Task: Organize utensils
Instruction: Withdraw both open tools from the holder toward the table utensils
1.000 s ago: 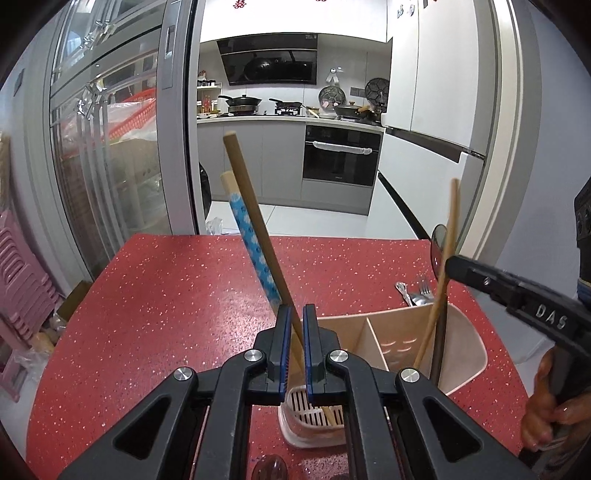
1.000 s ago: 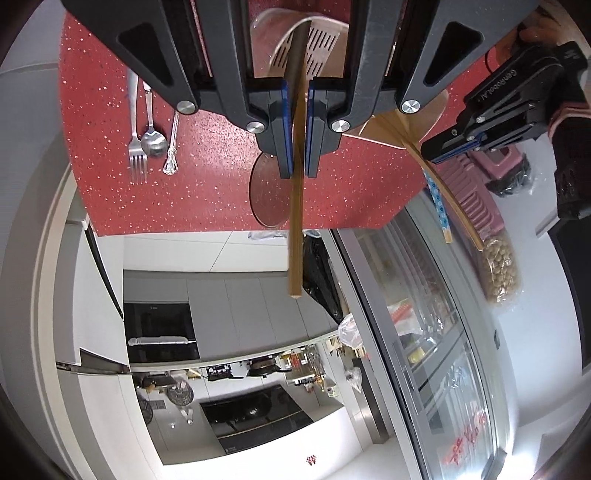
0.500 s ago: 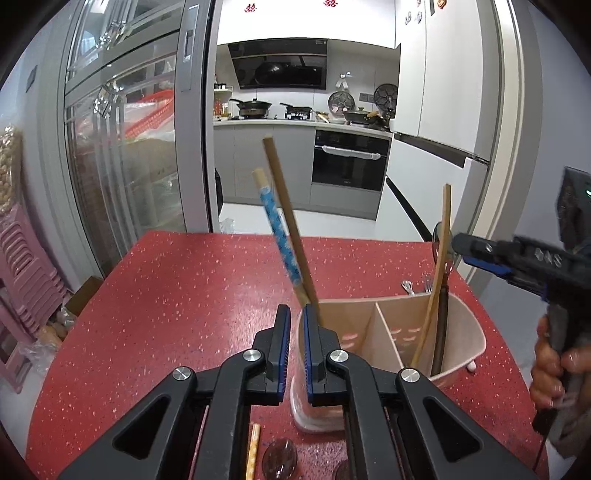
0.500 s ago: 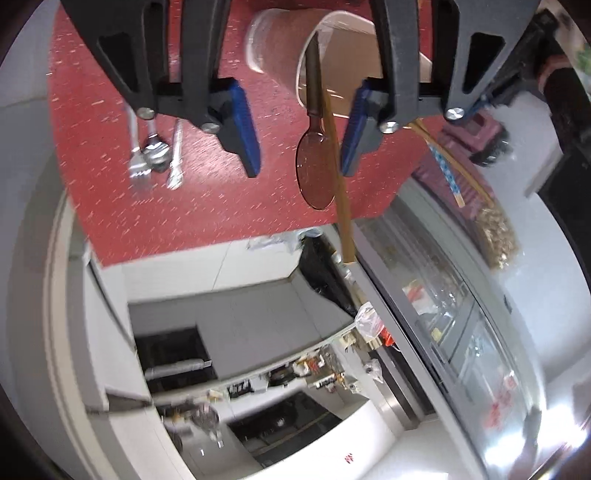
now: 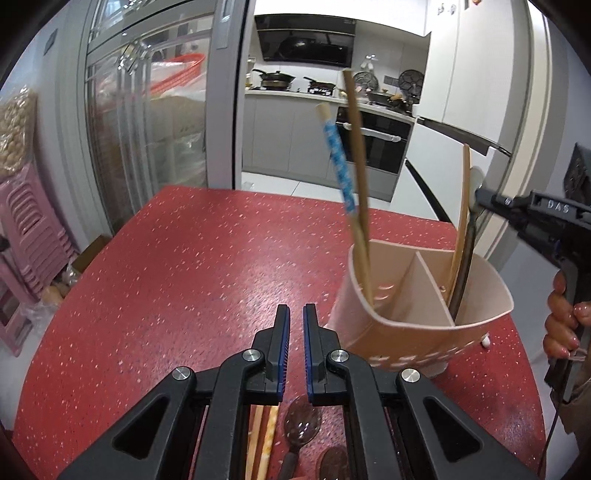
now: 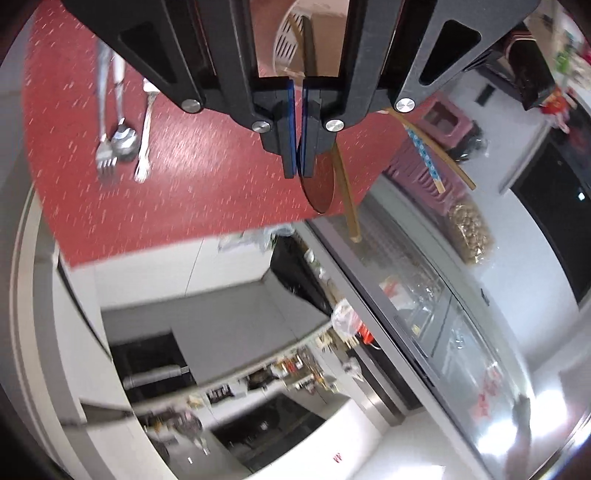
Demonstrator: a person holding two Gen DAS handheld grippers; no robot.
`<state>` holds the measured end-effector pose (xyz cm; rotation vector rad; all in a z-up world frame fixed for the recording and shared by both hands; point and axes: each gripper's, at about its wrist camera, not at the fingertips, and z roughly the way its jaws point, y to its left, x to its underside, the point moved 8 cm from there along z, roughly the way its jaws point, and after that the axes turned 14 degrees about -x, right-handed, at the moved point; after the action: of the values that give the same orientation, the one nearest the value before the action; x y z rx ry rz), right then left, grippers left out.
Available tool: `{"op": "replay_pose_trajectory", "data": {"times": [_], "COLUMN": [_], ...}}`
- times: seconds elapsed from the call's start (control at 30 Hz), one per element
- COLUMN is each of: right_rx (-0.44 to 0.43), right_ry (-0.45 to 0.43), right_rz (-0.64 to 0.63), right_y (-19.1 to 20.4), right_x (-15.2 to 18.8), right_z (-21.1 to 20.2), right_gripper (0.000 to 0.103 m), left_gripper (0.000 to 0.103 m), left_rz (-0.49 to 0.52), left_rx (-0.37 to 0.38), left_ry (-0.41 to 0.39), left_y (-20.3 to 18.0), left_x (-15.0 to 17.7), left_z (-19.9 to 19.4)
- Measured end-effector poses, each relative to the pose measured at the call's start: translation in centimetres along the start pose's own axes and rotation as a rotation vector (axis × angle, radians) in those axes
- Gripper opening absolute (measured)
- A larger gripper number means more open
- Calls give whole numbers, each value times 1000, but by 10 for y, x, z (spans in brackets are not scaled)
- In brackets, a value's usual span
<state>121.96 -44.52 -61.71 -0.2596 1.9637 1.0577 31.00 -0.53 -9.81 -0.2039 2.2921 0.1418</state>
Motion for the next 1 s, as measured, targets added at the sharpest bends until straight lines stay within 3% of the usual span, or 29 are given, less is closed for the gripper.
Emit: {"op": "replay_pose_trajectory", "data": {"times": [0.23, 0.37, 0.5, 0.67, 0.7, 0.77, 0.8, 0.83, 1.0], "right_rx": [114, 143, 157, 166, 170, 163, 162, 166, 169], "right_ry": [-78, -51, -16, 34, 38, 39, 39, 30, 22], "right_rz": [-234, -342, -348, -253, -237, -196, -185, -181, -170], "right_y": [29, 44, 44, 32, 30, 29, 30, 32, 48], "right_x": [-1, 19, 33, 40, 40, 42, 43, 43, 49], "right_z": [-3, -4, -10, -23, -26, -35, -37, -42, -59], "right_gripper": [3, 3, 3, 5, 7, 22, 45, 61, 63], "left_gripper": [30, 30, 30, 30, 30, 30, 30, 30, 31], "left_rz": [-26, -45, -75, -83, -85, -89, -88, -86, -80], "left_rx": [-52, -97, -117, -125, -122, -117, -116, -112, -90], "left_ry": [11, -7, -15, -39, -38, -38, -40, -43, -61], "left_y": [18, 29, 36, 40, 41, 41, 41, 41, 45], "left_x": [9, 11, 14, 18, 19, 22, 23, 25, 30], "left_z": [-1, -4, -8, -17, -19, -21, -23, -25, -39]}}
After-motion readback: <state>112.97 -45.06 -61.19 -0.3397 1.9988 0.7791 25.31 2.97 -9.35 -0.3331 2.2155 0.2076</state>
